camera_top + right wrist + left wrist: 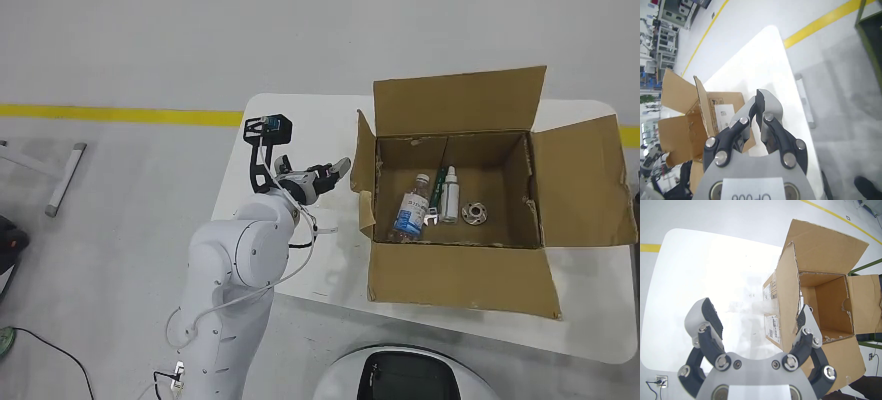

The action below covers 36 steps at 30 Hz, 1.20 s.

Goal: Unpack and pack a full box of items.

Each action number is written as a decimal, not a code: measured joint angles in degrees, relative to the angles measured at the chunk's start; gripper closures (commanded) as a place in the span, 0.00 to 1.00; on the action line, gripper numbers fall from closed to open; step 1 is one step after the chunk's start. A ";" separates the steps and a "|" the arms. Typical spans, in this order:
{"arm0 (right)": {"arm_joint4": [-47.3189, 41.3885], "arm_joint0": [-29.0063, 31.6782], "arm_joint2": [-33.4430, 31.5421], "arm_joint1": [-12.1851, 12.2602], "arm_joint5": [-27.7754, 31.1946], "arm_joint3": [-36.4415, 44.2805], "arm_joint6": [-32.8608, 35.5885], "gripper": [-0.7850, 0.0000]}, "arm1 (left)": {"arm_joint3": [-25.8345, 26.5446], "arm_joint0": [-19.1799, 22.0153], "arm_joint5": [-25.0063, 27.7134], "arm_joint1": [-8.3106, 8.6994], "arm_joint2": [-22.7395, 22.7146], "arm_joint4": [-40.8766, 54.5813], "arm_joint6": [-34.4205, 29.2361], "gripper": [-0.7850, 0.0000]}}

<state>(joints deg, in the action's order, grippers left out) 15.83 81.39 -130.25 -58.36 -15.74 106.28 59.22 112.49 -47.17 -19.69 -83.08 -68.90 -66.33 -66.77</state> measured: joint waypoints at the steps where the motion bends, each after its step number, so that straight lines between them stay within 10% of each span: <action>1: -2.88 -0.13 1.22 -0.11 0.98 -0.58 0.60 1.00 | 0.00 0.00 0.00 0.00 0.00 0.00 0.00 0.00; 11: -17.35 -1.87 9.27 0.19 6.69 3.84 5.97 1.00 | 0.00 0.00 0.00 0.00 0.00 0.00 0.00 0.00; 25: 0.28 -5.10 28.08 2.13 8.11 9.65 13.07 1.00 | 0.00 0.00 0.00 0.00 0.00 0.00 0.00 0.00; 36: -2.34 -5.29 26.36 2.49 10.27 12.36 10.49 1.00 | 0.00 0.00 0.00 0.00 0.00 0.00 0.00 0.00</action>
<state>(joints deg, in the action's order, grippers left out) 13.49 76.10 -103.89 -55.87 -5.47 118.63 69.71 112.49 -47.17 -19.69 -83.08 -68.90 -66.33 -66.77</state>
